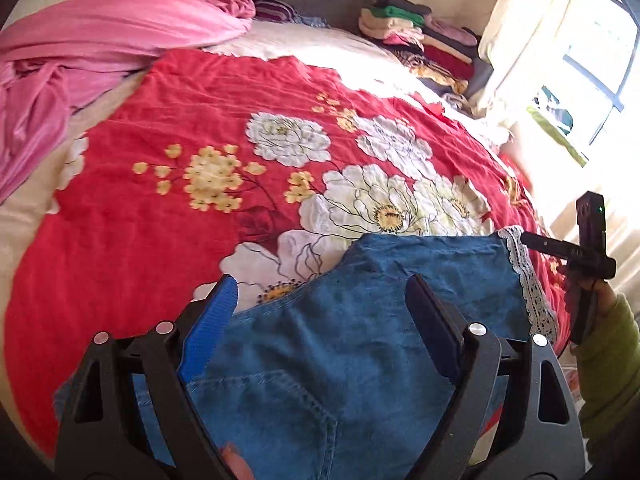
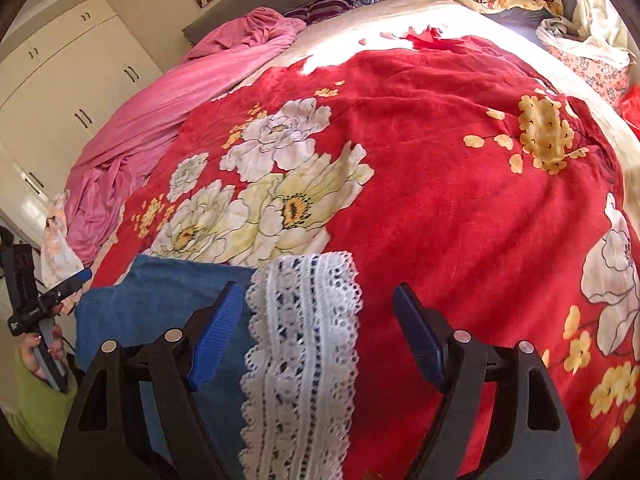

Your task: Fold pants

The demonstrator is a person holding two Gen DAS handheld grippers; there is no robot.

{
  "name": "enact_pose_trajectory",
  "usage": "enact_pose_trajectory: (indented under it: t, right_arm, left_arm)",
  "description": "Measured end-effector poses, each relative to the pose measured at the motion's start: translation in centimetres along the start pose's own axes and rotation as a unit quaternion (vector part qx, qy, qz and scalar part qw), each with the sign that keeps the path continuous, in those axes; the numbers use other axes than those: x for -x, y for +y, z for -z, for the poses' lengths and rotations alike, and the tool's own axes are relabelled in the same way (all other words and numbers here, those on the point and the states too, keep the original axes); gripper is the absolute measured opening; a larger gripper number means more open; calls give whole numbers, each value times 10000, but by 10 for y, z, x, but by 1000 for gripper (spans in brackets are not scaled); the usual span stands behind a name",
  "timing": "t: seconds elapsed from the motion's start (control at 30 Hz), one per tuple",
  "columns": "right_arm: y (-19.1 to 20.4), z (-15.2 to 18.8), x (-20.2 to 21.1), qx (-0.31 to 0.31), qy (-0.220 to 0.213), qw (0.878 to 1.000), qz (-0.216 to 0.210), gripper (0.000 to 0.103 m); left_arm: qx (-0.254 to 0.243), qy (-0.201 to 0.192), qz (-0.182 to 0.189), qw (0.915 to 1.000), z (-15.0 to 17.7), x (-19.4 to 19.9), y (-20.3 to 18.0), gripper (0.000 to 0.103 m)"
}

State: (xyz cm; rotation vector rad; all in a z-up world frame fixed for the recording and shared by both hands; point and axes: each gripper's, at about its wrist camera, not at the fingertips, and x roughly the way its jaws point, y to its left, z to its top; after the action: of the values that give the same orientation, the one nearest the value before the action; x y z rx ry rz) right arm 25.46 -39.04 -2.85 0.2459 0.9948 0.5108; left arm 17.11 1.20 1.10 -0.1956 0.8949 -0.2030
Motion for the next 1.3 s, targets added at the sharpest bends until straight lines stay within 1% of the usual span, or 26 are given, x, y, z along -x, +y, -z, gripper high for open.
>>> enact_pose_trajectory:
  t: [0.07,0.1,0.13,0.2,0.23,0.27,0.3,0.33,0.37,0.43,0.47,0.5,0.57,0.63,0.7,0.8,0.87,0.9,0.97,1.03,1.07,1.1,1.13,1.2,1.23,1.3]
  right_arm:
    - [-5,-1,-13,-12,137,9998,-111,56]
    - [-6,0,-18,8,196,9996,-221,53]
    - [-3,2,-21,99,224,9992,-319,48]
    - [5,8,-23,290,244,9983,-435,46]
    - [7,11,-23,308,234,9976,-566,43]
    - [8,13,-22,304,226,9972,-642,32]
    - [9,16,-22,329,226,9967,-702,27]
    - [13,19,-21,423,169,9966,-687,22]
    - [19,21,-18,575,78,9965,-608,21]
    - [35,25,-5,933,-170,9947,-391,19]
    - [42,24,1,1073,-297,9931,-366,19]
    - [50,23,10,1294,-448,9902,-273,19]
    - [63,17,22,1631,-631,9846,13,18]
    - [70,4,31,1827,-747,9802,177,18]
    - [73,-10,33,2056,-816,9746,363,18]
    - [66,-28,8,2097,-546,9736,714,18]
    - [59,-29,-16,2161,-260,9723,847,19]
    - [55,-28,-30,2189,-68,9709,969,20]
    - [45,-25,-51,2113,212,9713,1076,24]
    - [37,-22,-60,1964,243,9744,1067,29]
    - [35,-22,-60,1915,214,9757,1043,37]
    - [33,-23,-57,1829,157,9774,1051,42]
    - [30,-25,-51,1688,88,9801,1042,49]
    - [27,-26,-31,1410,-149,9845,1033,52]
    - [27,-25,-17,1295,-276,9865,968,58]
    - [24,-17,12,1058,-543,9897,796,63]
  left_arm:
    - [-72,182,4,9998,-5,-22,-1,76]
    - [-106,265,16,9996,-6,-32,0,72]
    - [-133,358,25,9993,-8,-42,0,69]
    - [-113,517,111,9985,-9,-58,4,61]
    - [-72,596,186,9980,-9,-65,5,60]
    - [1,708,319,9970,-8,-73,8,58]
    - [42,733,427,9964,-7,-77,8,58]
    - [39,729,605,9955,-6,-80,6,58]
    - [13,730,751,9945,-4,-80,2,58]
    - [-52,746,1046,9917,-2,-79,-7,46]
    - [-80,758,1124,9907,-1,-79,-12,22]
    - [-98,777,1156,9902,-2,-79,-16,8]
    - [-185,763,1011,9918,-5,-79,-22,8]
    - [-245,549,937,9938,-16,-74,-28,8]
    - [-367,390,731,9959,-28,-71,-33,8]
    - [-676,284,278,9969,-37,-82,-45,8]
    - [-791,427,28,9960,-34,-98,-46,8]
    - [-804,498,-13,9955,-31,-106,-45,8]
    - [-733,583,-27,9956,-25,-116,-39,10]
    - [-610,569,56,9965,-22,-118,-33,12]
    - [-550,531,117,9970,-22,-116,-30,14]
    - [-505,515,163,9973,-22,-115,-28,19]
    - [-470,494,173,9975,-22,-112,-27,22]
    - [-386,414,137,9983,-21,-100,-24,42]
    - [-333,363,143,9987,-21,-92,-23,43]
    - [-199,205,211,9994,-19,-73,-19,43]
